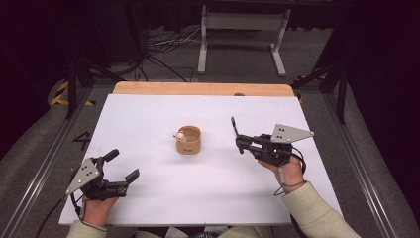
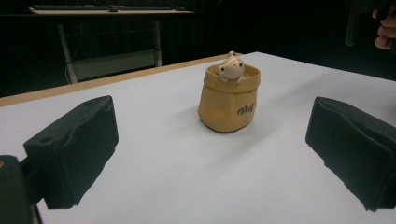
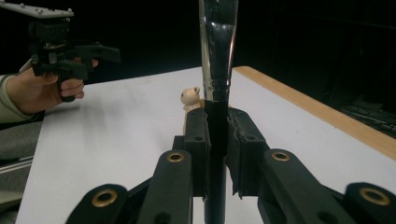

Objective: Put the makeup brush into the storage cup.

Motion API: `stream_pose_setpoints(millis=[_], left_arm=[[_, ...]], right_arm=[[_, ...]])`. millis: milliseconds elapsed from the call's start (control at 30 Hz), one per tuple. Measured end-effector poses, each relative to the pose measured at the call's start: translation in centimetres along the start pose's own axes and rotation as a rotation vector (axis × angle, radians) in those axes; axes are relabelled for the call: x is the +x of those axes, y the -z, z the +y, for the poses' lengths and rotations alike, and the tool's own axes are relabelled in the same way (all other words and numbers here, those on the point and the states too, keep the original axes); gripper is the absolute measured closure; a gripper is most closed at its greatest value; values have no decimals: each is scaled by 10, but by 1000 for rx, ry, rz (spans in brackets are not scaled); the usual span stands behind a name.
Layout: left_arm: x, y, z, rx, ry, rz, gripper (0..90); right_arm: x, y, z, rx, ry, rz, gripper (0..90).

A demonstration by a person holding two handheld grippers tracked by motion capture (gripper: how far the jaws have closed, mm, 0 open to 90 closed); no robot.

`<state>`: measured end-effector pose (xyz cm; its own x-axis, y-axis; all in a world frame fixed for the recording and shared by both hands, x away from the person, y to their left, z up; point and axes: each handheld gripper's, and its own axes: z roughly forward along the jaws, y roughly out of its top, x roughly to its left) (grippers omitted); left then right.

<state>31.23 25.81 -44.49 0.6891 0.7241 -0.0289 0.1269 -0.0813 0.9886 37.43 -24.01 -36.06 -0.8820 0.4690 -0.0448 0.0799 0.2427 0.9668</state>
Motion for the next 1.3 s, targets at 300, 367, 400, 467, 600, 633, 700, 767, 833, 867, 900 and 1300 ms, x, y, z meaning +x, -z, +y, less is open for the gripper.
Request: stream_pose_setpoints(millis=[300, 367, 400, 467, 600, 633, 700, 767, 833, 867, 900, 1300], left_arm=[[0, 0, 0, 3, -4, -2, 31], [-1, 0, 0, 2, -4, -2, 31], [-1, 0, 0, 2, -4, -2, 31], [-1, -1, -1, 1, -2, -3, 31], [-1, -1, -1, 1, 1, -2, 31], [-1, -1, -1, 0, 0, -2, 31], [-1, -1, -1, 2, -1, -2, 31], [-1, -1, -1, 2, -1, -2, 31], [0, -1, -1, 1, -2, -3, 32], [0, -1, -1, 0, -2, -3, 32], [0, 0, -1, 0, -1, -3, 32], [1, 0, -2, 3, 4, -2, 34]], right_arm=[[1, 3, -11, -97, -22, -51, 793], [2, 3, -14, -113, -21, -54, 794], [2, 3, -15, -118, -21, -56, 794], [2, 2, -16, -128, -19, -49, 794], [3, -1, -18, -146, -8, -53, 794], [4, -2, -18, -150, -8, -53, 794], [4, -6, -18, -164, -4, -55, 794], [4, -11, -18, -175, -3, -57, 793], [3, -16, -17, -185, -5, -61, 794], [3, -19, -17, -186, -6, -62, 794], [3, -22, -16, -186, -8, -65, 794], [0, -53, -3, -177, 13, -51, 792]])
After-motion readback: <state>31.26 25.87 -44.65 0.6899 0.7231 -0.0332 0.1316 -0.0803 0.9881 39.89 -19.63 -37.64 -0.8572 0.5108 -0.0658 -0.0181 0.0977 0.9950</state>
